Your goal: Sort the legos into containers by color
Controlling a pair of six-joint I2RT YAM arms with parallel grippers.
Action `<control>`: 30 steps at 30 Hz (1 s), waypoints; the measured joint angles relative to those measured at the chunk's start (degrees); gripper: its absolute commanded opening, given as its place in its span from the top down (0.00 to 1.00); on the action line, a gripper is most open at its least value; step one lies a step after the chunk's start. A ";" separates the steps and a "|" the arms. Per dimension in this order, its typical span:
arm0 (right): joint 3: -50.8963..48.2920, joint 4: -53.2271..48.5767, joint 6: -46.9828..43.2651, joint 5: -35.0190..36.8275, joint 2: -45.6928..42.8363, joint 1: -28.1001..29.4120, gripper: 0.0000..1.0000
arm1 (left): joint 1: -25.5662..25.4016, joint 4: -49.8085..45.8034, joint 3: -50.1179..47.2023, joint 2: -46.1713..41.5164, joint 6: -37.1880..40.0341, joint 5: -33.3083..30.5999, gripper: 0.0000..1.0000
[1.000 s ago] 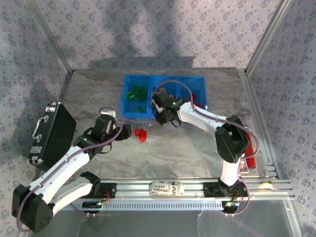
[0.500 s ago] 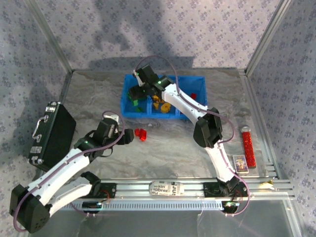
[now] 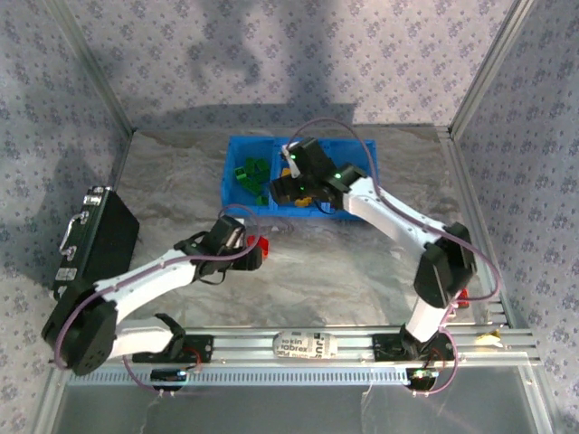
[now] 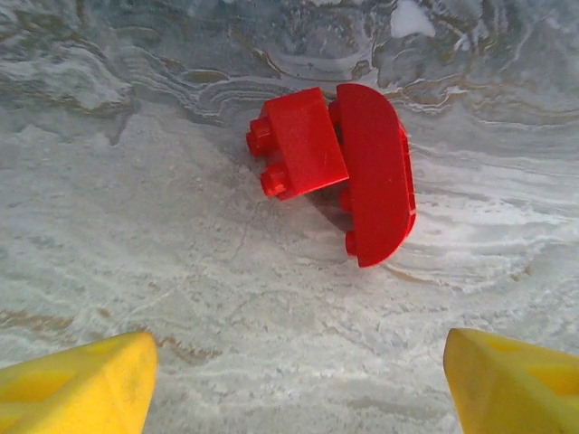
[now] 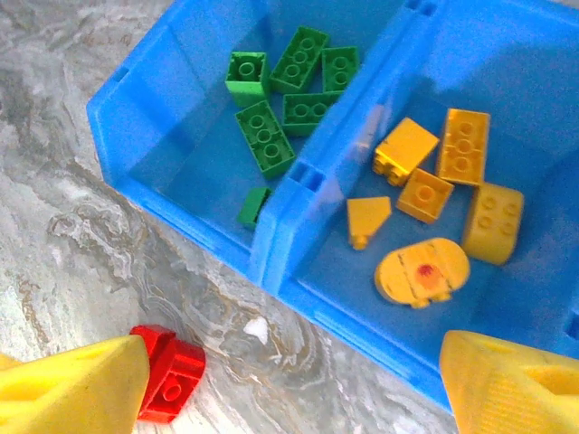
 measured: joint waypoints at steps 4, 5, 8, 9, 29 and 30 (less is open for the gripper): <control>-8.57 2.67 1.55 -0.04 -5.86 -2.16 0.15 | -0.22 0.63 4.11 6.86 0.04 0.98 0.26; -10.19 3.10 1.95 -0.04 -6.75 -2.64 0.16 | -0.35 0.98 5.16 8.37 0.07 1.22 0.29; -14.32 4.09 2.84 -0.07 -8.61 -4.02 0.16 | -0.63 2.10 7.50 11.96 0.09 1.66 0.35; -15.23 4.20 3.06 -0.07 -9.07 -4.31 0.15 | -0.70 2.43 7.93 12.79 0.02 1.75 0.36; -27.74 7.30 5.33 -0.28 -20.09 -9.25 0.17 | -3.76 1.73 18.80 25.92 0.66 2.69 0.78; -28.17 7.21 5.44 -0.26 -20.92 -9.57 0.17 | -4.13 1.42 19.26 25.92 0.68 2.67 0.78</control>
